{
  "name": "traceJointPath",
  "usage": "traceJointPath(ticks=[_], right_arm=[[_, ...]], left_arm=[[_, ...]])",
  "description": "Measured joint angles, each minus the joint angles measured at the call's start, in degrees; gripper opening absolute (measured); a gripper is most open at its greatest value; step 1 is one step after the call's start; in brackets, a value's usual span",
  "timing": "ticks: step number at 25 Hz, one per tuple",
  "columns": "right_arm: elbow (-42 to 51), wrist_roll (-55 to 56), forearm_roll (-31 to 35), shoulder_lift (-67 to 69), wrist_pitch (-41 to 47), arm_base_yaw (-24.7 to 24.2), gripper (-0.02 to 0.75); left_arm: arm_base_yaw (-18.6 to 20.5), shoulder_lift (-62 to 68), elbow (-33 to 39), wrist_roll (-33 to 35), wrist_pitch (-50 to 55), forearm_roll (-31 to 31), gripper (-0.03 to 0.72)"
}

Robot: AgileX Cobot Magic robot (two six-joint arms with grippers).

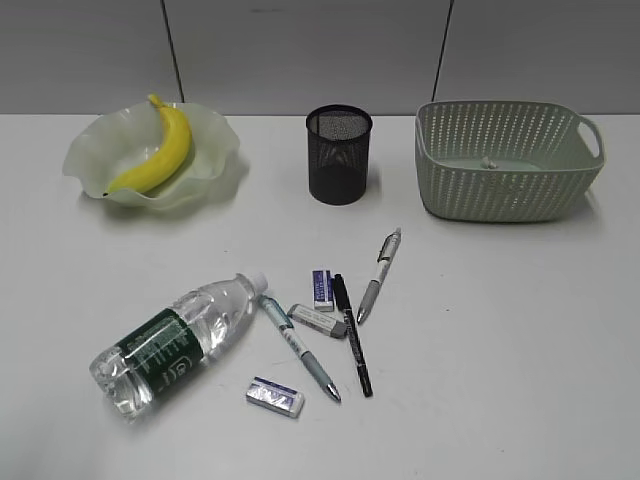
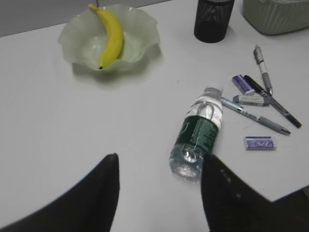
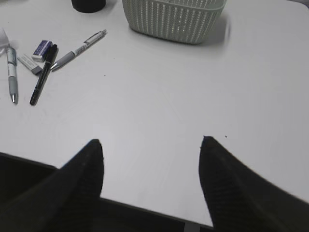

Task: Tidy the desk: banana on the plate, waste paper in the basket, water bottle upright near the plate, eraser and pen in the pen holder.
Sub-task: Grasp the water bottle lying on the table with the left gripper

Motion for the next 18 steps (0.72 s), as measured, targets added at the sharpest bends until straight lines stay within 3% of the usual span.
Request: traceJointPath(ticks=[5,10,14,18], right_arm=[[1.6,-0.1,0.3,0.3,-4.1,0.0,0.494],[1.6,-0.1,0.4,0.4,-4.5,0.0,0.494],[1.6,-0.2,0.4,0.4,-4.5,0.0,0.494],[1.6,-0.2,0.4,0.4,-4.6,0.0,0.494]], left_arm=[[-0.1,15.0,-1.2,9.1,-9.4,-9.1,0.406],[-0.1,36.0,-6.2,17.7,-11.8,-16.8,0.405],[-3.1,51.3,-13.1,21.0,-12.2,-17.2,0.419],[-10.4,64.3,-20.9,21.7,-12.3,-11.4,0.517]])
